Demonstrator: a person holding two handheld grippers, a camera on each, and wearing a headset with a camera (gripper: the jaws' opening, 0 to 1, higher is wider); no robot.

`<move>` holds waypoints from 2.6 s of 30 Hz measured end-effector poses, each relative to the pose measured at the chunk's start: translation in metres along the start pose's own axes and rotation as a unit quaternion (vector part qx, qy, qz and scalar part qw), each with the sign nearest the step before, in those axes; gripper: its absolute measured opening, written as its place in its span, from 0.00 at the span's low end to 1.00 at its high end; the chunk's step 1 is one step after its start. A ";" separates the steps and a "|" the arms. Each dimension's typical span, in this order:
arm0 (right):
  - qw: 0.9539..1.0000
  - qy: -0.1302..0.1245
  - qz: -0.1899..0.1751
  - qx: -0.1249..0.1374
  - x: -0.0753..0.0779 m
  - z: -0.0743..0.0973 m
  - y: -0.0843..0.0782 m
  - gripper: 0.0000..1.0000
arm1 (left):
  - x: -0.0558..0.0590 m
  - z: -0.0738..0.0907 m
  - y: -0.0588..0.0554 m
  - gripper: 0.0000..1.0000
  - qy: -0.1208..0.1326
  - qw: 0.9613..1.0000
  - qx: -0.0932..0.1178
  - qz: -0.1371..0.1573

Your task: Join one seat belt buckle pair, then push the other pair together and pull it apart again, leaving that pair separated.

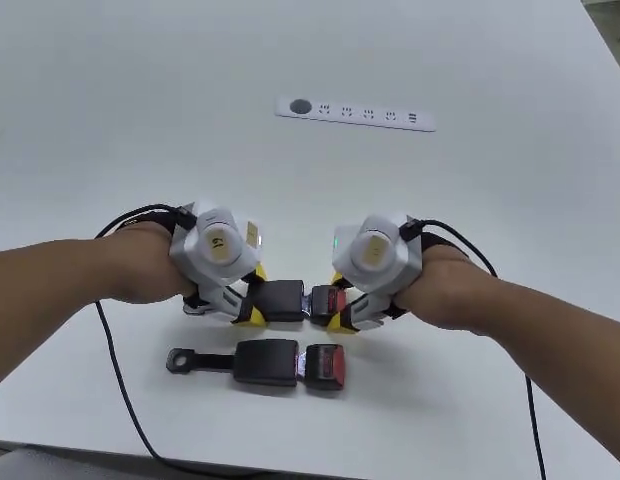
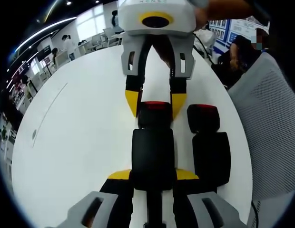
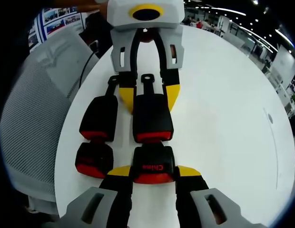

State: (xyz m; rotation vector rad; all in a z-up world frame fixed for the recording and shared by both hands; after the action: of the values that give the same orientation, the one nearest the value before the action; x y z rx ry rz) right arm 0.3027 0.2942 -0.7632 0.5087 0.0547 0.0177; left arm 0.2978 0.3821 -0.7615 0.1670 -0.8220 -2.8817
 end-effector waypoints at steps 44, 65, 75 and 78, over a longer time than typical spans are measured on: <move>0.999 -0.015 -0.024 -0.024 -0.003 0.037 -0.061 0.32 | 0.000 0.000 0.001 0.32 -0.003 1.000 0.000 0.003; 0.998 -0.020 -0.040 -0.039 -0.006 0.052 -0.092 0.32 | -0.005 -0.004 -0.006 0.33 0.000 1.000 0.004 0.008; 0.997 -0.036 -0.047 -0.041 0.002 0.049 -0.098 0.37 | -0.001 -0.001 0.001 0.34 0.011 1.000 -0.005 -0.013; 0.997 -0.041 -0.047 -0.042 -0.001 0.051 -0.094 0.37 | 0.002 0.002 0.003 0.33 0.012 1.000 -0.009 -0.006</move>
State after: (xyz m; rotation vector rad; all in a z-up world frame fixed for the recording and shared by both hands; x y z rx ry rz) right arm 0.3052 0.1870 -0.7649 0.4223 -0.0023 -0.0919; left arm 0.2957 0.3798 -0.7585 0.2054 -0.7936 -2.8904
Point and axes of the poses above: the centre of the closed fingertips' face, and the gripper's own axes: z roughly backward along the fingers, x roughly to its right, y roughly out of its top, the point moved 2 cm from there along z, roughly backward along the fingers, and after that the axes turned 4 degrees about y, right-handed, at the moved point
